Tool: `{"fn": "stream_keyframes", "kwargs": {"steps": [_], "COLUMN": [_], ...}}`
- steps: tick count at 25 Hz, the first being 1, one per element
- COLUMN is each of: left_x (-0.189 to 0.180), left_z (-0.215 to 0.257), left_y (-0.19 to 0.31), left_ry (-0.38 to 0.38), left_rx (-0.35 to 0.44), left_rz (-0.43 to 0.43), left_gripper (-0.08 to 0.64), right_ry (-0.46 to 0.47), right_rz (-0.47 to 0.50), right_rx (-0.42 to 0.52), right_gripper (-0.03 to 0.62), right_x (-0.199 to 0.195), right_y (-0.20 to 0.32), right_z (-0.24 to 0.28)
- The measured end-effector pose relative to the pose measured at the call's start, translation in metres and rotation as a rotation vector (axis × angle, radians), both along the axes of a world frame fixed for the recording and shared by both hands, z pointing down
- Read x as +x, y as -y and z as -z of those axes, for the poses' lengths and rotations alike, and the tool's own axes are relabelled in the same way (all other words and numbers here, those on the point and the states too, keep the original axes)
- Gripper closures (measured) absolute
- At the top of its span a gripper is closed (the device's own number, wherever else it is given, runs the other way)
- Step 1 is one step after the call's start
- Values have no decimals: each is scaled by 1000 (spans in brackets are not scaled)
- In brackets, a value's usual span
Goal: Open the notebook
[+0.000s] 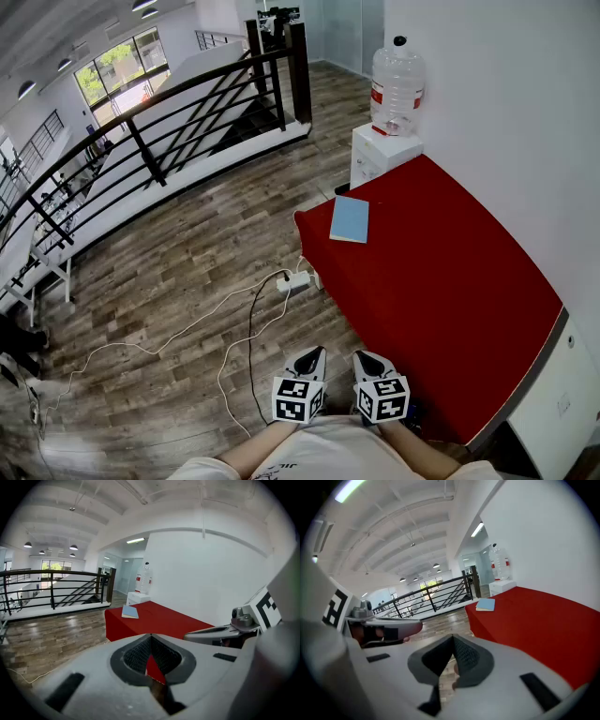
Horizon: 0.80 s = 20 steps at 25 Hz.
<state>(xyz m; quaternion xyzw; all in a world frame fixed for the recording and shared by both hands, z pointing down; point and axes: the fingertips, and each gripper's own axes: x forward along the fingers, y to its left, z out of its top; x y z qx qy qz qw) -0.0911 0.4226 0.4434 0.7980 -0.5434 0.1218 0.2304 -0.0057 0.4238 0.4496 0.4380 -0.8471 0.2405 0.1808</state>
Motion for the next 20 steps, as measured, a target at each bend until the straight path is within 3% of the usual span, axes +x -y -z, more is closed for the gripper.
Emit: {"fn": "stream_keyframes", "kwargs": {"steps": [11, 20], "left_x": [-33, -47], "left_z": [5, -1], "left_y": [-2, 33], "left_ry": [-20, -15], "left_rx": [9, 1], "left_rz": [-5, 4], "left_gripper": [554, 554], "right_ry": [-7, 6], "right_rz": [-28, -15], "right_rx": [0, -12], "right_gripper": [586, 586], "right_x": [-30, -48], "right_y": [-4, 31], "right_z": [4, -5]}}
